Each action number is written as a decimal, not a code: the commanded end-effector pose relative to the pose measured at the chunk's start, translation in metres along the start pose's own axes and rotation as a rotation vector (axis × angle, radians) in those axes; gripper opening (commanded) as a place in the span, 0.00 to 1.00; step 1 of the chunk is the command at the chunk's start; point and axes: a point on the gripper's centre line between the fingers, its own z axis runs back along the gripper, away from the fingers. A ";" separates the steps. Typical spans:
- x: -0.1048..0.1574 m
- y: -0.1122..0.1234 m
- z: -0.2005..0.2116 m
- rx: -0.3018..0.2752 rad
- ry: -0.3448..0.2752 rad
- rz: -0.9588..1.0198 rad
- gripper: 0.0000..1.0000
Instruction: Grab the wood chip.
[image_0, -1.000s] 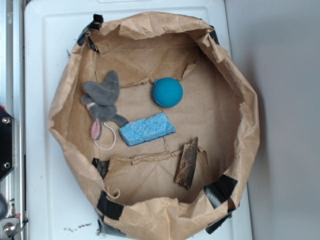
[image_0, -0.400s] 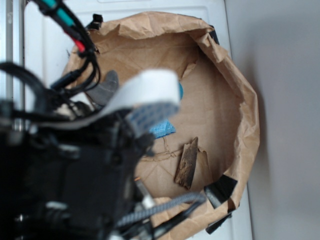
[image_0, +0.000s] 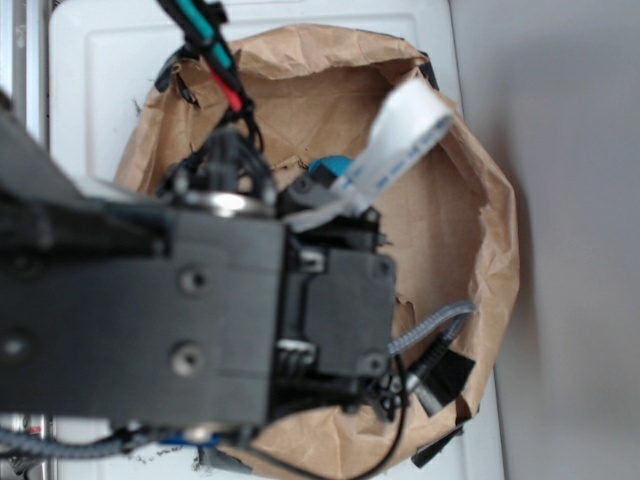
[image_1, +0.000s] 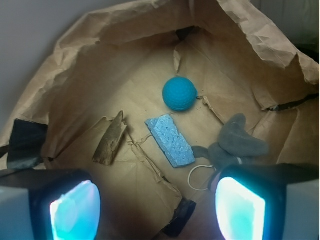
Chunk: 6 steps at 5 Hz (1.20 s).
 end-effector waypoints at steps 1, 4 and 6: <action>0.013 0.002 0.015 -0.043 -0.038 0.023 1.00; 0.021 -0.013 -0.086 0.064 -0.121 -0.005 1.00; 0.023 -0.031 -0.121 0.050 -0.119 0.086 1.00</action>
